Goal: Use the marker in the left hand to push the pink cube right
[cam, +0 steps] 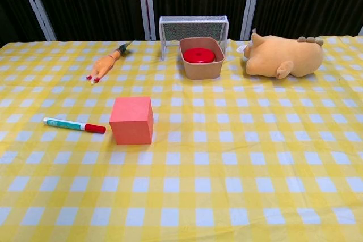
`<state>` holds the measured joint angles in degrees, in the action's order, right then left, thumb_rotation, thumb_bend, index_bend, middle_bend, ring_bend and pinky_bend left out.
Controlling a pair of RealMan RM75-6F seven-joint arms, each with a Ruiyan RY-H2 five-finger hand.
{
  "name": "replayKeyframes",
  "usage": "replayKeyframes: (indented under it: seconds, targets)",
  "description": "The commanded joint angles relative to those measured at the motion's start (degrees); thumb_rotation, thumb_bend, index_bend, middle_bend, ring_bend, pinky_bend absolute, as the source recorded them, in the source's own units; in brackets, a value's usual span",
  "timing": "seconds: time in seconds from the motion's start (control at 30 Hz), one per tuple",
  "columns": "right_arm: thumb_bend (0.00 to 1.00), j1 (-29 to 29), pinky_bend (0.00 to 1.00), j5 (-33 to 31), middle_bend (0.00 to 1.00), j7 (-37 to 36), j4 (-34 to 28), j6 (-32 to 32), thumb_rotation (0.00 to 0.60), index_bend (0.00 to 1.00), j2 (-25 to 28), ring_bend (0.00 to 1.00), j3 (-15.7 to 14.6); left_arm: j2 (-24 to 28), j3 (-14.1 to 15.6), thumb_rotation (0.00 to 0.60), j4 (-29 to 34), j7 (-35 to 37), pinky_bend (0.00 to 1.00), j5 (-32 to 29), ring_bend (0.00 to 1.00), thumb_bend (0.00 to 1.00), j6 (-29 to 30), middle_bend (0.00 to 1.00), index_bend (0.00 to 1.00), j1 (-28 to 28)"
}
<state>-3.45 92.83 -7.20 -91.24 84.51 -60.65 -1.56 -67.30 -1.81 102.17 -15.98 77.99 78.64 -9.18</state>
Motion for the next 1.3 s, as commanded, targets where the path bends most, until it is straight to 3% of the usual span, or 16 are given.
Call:
replayKeyframes:
  seconds: [0.03,0.4,0.73,1.03,1.3]
  targets:
    - [0.32,0.0,0.0,0.0,0.0,0.0,0.0,0.0,0.6,0.0,0.0,0.0,0.0,0.0,0.0,0.6,0.0,0.0,0.04,0.0,0.0,0.13,0.0,0.0,0.0,0.0]
    - [0.32,-0.1,0.0,0.1,0.0,-0.1,0.0,0.0,0.6,0.0,0.0,0.0,0.0,0.0,0.1,0.6,0.0,-0.2,0.04,-0.1,0.0,0.13,-0.2,0.0,0.0,0.0]
    - [0.32,0.0,0.0,-0.1,0.0,0.2,-0.1,-0.1,0.6,0.0,-0.1,0.0,0.1,0.1,-1.1,0.6,0.1,-1.6,0.05,-2.4,0.0,0.13,-3.8,0.0,0.01,-2.4]
    - [0.32,-0.3,0.0,0.0,0.0,0.0,-0.1,-0.4,0.6,0.0,0.0,0.0,0.1,-1.8,-6.1,0.6,-2.0,-5.8,0.08,-9.7,0.0,0.19,-11.6,0.01,0.28,-9.4]
    - [0.32,-0.3,0.0,-0.2,0.0,-0.7,-0.1,-0.5,0.6,0.0,0.1,0.0,0.2,-6.7,-8.6,0.6,-6.8,-11.4,0.09,-15.8,0.0,0.24,-17.2,0.06,0.38,-15.9]
